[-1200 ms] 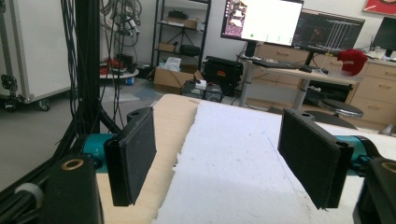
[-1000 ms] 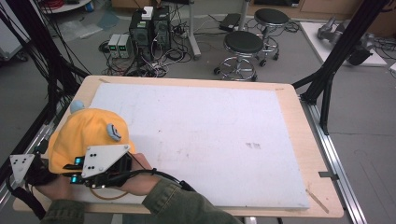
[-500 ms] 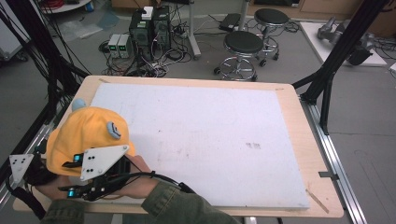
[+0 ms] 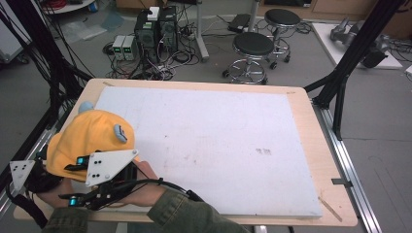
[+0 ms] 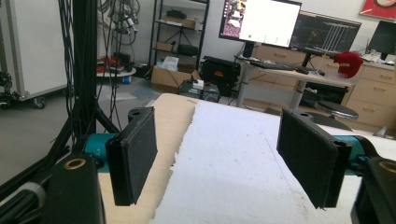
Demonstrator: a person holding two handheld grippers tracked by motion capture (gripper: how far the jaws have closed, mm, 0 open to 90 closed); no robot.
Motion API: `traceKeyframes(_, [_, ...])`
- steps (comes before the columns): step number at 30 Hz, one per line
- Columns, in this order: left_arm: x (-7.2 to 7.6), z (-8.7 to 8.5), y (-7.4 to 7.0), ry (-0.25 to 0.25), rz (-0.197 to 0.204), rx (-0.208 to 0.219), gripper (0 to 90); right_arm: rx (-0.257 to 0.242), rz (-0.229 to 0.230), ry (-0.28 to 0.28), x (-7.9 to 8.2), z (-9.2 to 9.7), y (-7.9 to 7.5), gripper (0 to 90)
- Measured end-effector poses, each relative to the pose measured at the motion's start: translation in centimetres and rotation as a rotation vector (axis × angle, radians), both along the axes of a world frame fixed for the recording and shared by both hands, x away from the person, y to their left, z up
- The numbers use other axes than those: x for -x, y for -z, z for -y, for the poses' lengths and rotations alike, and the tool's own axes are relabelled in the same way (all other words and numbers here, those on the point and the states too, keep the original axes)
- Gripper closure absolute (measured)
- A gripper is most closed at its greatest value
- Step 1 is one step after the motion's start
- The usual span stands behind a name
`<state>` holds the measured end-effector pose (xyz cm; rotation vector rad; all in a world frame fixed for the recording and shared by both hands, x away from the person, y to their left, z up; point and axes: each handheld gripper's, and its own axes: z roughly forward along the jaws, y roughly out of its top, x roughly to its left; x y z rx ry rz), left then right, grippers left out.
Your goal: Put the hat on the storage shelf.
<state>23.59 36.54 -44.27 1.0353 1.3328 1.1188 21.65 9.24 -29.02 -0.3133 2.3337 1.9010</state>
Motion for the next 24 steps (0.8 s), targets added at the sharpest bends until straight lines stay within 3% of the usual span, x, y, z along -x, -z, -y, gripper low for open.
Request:
traceKeyframes(15, [0.0,0.0,0.0,0.0,0.0,-0.001,28.9,-0.058,0.015,0.016,0.3,1.1,-1.2,39.6])
traceKeyframes(24, [0.1,0.0,0.0,-0.001,-0.001,0.0,28.9,-0.114,0.014,0.102,-0.2,3.0,-2.3,33.2])
